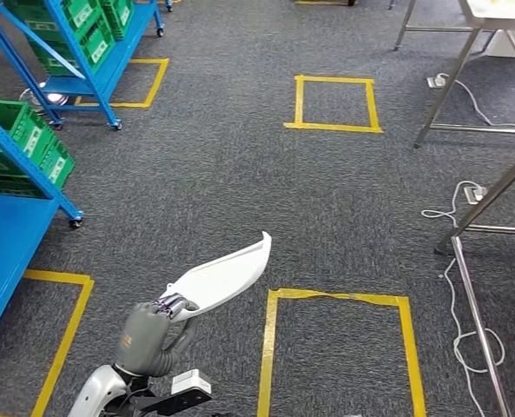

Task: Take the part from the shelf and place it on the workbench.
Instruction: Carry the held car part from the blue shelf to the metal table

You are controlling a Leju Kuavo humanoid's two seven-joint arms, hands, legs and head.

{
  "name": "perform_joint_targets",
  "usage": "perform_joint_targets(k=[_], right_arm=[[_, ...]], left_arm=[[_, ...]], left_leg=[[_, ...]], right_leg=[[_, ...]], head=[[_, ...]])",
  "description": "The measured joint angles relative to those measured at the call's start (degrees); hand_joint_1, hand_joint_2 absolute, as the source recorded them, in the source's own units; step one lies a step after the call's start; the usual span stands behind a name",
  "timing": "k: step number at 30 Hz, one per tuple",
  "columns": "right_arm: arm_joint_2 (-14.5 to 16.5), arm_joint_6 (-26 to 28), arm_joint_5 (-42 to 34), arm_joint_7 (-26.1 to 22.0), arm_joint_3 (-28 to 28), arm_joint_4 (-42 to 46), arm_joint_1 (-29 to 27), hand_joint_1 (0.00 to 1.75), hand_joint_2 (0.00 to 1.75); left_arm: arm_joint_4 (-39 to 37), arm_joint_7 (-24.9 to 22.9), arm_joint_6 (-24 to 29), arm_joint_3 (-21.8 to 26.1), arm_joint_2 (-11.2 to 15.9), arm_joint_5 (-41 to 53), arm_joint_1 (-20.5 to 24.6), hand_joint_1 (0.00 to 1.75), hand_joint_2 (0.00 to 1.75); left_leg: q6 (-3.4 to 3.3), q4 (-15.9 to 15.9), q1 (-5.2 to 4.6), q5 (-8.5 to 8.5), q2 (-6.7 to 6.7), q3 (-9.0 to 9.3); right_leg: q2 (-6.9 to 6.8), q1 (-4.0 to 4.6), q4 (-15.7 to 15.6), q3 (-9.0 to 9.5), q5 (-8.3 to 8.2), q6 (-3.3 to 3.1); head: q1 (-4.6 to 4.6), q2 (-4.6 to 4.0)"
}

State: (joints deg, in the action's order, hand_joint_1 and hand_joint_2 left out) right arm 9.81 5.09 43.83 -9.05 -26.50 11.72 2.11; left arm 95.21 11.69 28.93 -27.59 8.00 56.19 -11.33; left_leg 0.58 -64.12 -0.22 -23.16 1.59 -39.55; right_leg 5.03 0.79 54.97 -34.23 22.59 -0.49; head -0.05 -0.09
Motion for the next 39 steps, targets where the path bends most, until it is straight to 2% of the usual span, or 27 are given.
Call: perform_joint_targets(k=[1,3,5,7,9,11,12,13,15,16,17,18,19,21,22,23,25,26,27,28,29,32,33,35,36,38,39], right_arm=[[0.08,0.01,0.17,0.02,-0.01,0.01,0.08,0.0,0.0],[0.25,0.02,0.5,0.04,-0.03,0.01,0.23,0.0,0.0],[0.27,0.05,0.82,0.05,-0.04,0.02,0.27,0.0,0.0],[0.31,0.11,1.09,0.01,-0.04,0.03,0.13,0.0,0.0],[0.38,0.14,1.19,-0.05,-0.04,0.02,0.13,0.0,0.0],[0.39,0.13,1.21,-0.05,-0.04,0.02,0.19,0.0,0.0],[0.39,0.13,1.21,-0.05,-0.04,0.02,0.15,0.0,0.0],[0.39,0.13,1.22,-0.04,-0.05,0.02,0.1,0.0,0.0],[0.45,0.13,1.29,-0.01,-0.06,0.02,0.07,0.0,0.0],[0.57,0.13,1.33,0.04,-0.07,0.01,0.16,0.0,0.0],[0.71,0.14,1.36,0.09,-0.07,0.0,0.38,0.0,0.0],[0.87,0.15,1.37,0.14,-0.08,-0.01,0.64,0.0,0.0],[0.97,0.15,1.38,0.19,-0.08,-0.01,0.91,0.0,0.0],[1.02,0.19,1.39,0.24,-0.09,0.03,1.11,0.0,0.0],[1.01,0.21,1.42,0.27,-0.1,0.05,1.05,0.0,0.0],[1.01,0.24,1.46,0.33,-0.13,0.08,1.0,0.0,0.0],[1.02,0.25,1.59,0.46,-0.16,0.09,0.97,0.0,0.0],[1.03,0.22,1.66,0.5,-0.17,0.09,0.97,0.0,0.0],[1.04,0.2,1.73,0.51,-0.17,0.09,0.93,0.0,0.0],[1.05,0.18,1.8,0.53,-0.18,0.09,0.89,0.0,0.0],[1.05,0.16,1.86,0.55,-0.19,0.09,0.85,0.0,0.0],[1.11,0.09,2.03,0.59,-0.19,0.07,1.06,0.0,0.0],[1.14,0.05,2.07,0.6,-0.19,0.05,1.25,0.0,0.0],[1.16,0.03,2.1,0.63,-0.19,0.05,1.52,0.0,0.0],[1.14,0.03,2.11,0.64,-0.19,0.06,1.51,0.0,0.0],[1.11,0.04,2.11,0.66,-0.19,0.07,1.58,0.0,0.0],[1.11,0.04,2.11,0.65,-0.19,0.07,1.66,0.0,0.0]], left_arm=[[0.0,0.09,-0.01,-0.02,0.04,-0.06,0.06,1.75,1.75],[-0.01,0.35,-0.07,-0.13,0.1,-0.22,0.28,1.75,1.75],[-0.04,0.6,-0.14,-0.23,0.12,-0.33,0.54,1.75,1.75],[-0.07,0.75,-0.17,-0.26,0.13,-0.38,0.62,1.75,1.75],[-0.11,0.87,-0.23,-0.33,0.16,-0.39,0.55,1.75,1.75],[-0.17,0.94,-0.36,-0.44,0.19,-0.37,0.51,1.75,1.75],[-0.19,0.94,-0.44,-0.49,0.2,-0.36,0.5,1.75,1.75],[-0.2,0.95,-0.53,-0.55,0.2,-0.34,0.51,1.75,1.75],[-0.2,0.95,-0.72,-0.71,0.19,-0.26,0.53,1.75,1.75],[-0.2,0.96,-0.79,-0.77,0.18,-0.21,0.54,1.75,1.75],[-0.2,0.96,-0.86,-0.8,0.18,-0.16,0.61,1.75,1.75],[-0.2,0.97,-0.9,-0.83,0.19,-0.1,0.68,1.75,1.75],[-0.2,0.99,-0.93,-0.84,0.2,-0.05,0.77,1.75,1.75],[-0.2,1.04,-1.0,-0.92,0.17,0.07,1.01,1.75,1.75],[-0.2,1.06,-1.01,-0.96,0.15,0.11,1.15,1.75,1.75],[-0.2,1.07,-1.02,-0.99,0.14,0.14,1.24,1.75,1.75],[-0.21,1.08,-1.09,-1.02,0.15,0.19,1.25,1.75,1.75],[-0.21,1.08,-1.13,-1.04,0.16,0.2,1.21,1.75,1.75],[-0.22,1.08,-1.18,-1.04,0.18,0.21,1.2,1.75,1.75],[-0.23,1.09,-1.2,-1.05,0.2,0.22,1.23,1.75,1.75],[-0.24,1.09,-1.25,-1.06,0.2,0.22,1.26,1.75,1.75],[-0.24,1.18,-1.53,-1.08,0.19,0.23,1.39,1.75,1.75],[-0.24,1.22,-1.63,-1.1,0.18,0.24,1.45,1.75,1.75],[-0.25,1.34,-1.79,-1.14,0.13,0.27,1.75,1.75,1.75],[-0.25,1.4,-1.85,-1.18,0.08,0.27,1.91,1.75,1.75],[-0.25,1.47,-1.88,-1.24,-0.05,0.28,2.1,1.75,1.75],[-0.25,1.48,-1.89,-1.25,-0.1,0.28,2.08,1.75,1.75]], left_leg=[[-0.39,4.0,0.04,1.51,1.01,1.93],[-0.7,8.96,0.09,1.73,2.1,4.42],[-0.65,10.66,0.29,0.74,0.96,5.35],[-0.78,11.42,0.74,0.31,0.08,6.46],[-0.8,11.6,0.98,-0.22,-0.72,7.49],[-0.58,11.54,1.09,-1.18,-1.89,8.48],[-0.37,11.53,1.22,-1.8,-2.46,9.2],[-0.11,11.52,1.4,-2.49,-2.98,10.11],[0.63,11.53,1.74,-4.19,-3.94,12.4],[1.1,11.38,1.77,-5.22,-4.37,13.63],[1.61,11.46,1.66,-6.18,-4.85,14.68],[2.15,11.63,1.56,-6.93,-5.33,15.69],[2.64,11.74,1.57,-7.33,-5.7,16.51],[3.33,11.31,2.07,-7.35,-5.8,17.47],[3.39,9.31,2.3,-7.41,-5.12,16.68],[3.3,5.97,2.4,-8.0,-4.26,14.79],[2.85,-3.01,2.06,-11.11,-2.61,8.41],[2.56,-6.42,1.76,-12.94,-2.26,5.28],[2.19,-8.1,1.44,-14.01,-2.04,2.97],[1.72,-7.81,1.09,-13.66,-1.87,1.69],[1.18,-5.7,0.72,-11.74,-1.61,1.4],[-0.24,4.72,-0.23,-2.32,1.25,3.11],[-0.48,6.93,-0.38,-0.58,2.13,3.54],[-0.92,8.47,-0.51,0.04,2.15,4.17],[-1.16,8.59,-0.5,0.04,1.58,4.69],[-1.71,8.66,-0.52,-0.15,0.45,5.73],[-1.85,8.67,-0.58,-0.4,-0.13,6.16]], right_leg=[[0.66,0.11,0.05,0.01,0.17,0.05],[1.84,0.15,0.28,-0.13,0.39,0.36],[2.55,0.21,0.31,-0.23,0.59,0.74],[0.41,0.41,2.37,-1.59,1.16,1.56],[-3.09,0.14,9.44,-6.25,2.74,2.65],[-4.56,-0.64,17.17,-12.29,4.17,3.4],[-4.77,-1.0,18.57,-14.12,3.82,3.74],[-4.94,-1.32,17.54,-14.55,2.53,4.03],[-6.3,-1.84,9.96,-11.78,-2.1,4.67],[-7.63,-1.92,5.85,-9.97,-4.08,4.74],[-8.45,-1.93,3.1,-8.47,-5.34,4.45],[-8.87,-1.87,1.78,-7.63,-5.87,3.93],[-8.44,-1.72,1.68,-7.36,-5.35,3.1],[-6.62,-1.51,2.12,-6.6,-4.45,1.67],[-5.88,-1.39,2.15,-6.12,-4.01,1.12],[-5.12,-1.25,2.16,-5.63,-3.69,0.62],[-3.67,-0.91,2.14,-5.04,-3.03,-0.14],[-2.84,-0.68,2.14,-4.73,-2.67,-0.41],[-1.99,-0.43,2.16,-4.28,-2.26,-0.6],[-1.16,-0.18,2.18,-3.66,-1.83,-0.71],[-0.33,0.04,2.2,-2.91,-1.37,-0.77],[1.86,0.47,2.46,-1.12,-0.08,-0.56],[2.55,0.55,2.58,-0.88,0.33,-0.38],[3.43,0.76,3.06,-0.62,0.91,0.0],[2.82,0.9,3.37,-0.5,1.4,0.24],[-0.38,1.12,6.14,-1.43,3.61,0.87],[-2.31,1.08,9.26,-2.9,5.4,1.26]], head=[[0.04,0.0],[-0.05,0.0],[-0.27,0.0],[0.13,0.0],[0.8,0.0],[1.0,0.0],[1.03,0.0],[1.03,0.0],[1.09,0.0],[1.29,0.0],[1.3,0.0],[1.27,0.0],[1.18,0.0],[0.75,0.0],[0.61,0.0],[0.45,0.0],[0.12,0.01],[-0.02,0.01],[-0.15,0.01],[-0.2,0.01],[-0.25,0.01],[-0.27,0.01],[-0.26,0.01],[-0.2,0.01],[-0.13,0.0],[0.2,0.0],[0.33,0.0]])
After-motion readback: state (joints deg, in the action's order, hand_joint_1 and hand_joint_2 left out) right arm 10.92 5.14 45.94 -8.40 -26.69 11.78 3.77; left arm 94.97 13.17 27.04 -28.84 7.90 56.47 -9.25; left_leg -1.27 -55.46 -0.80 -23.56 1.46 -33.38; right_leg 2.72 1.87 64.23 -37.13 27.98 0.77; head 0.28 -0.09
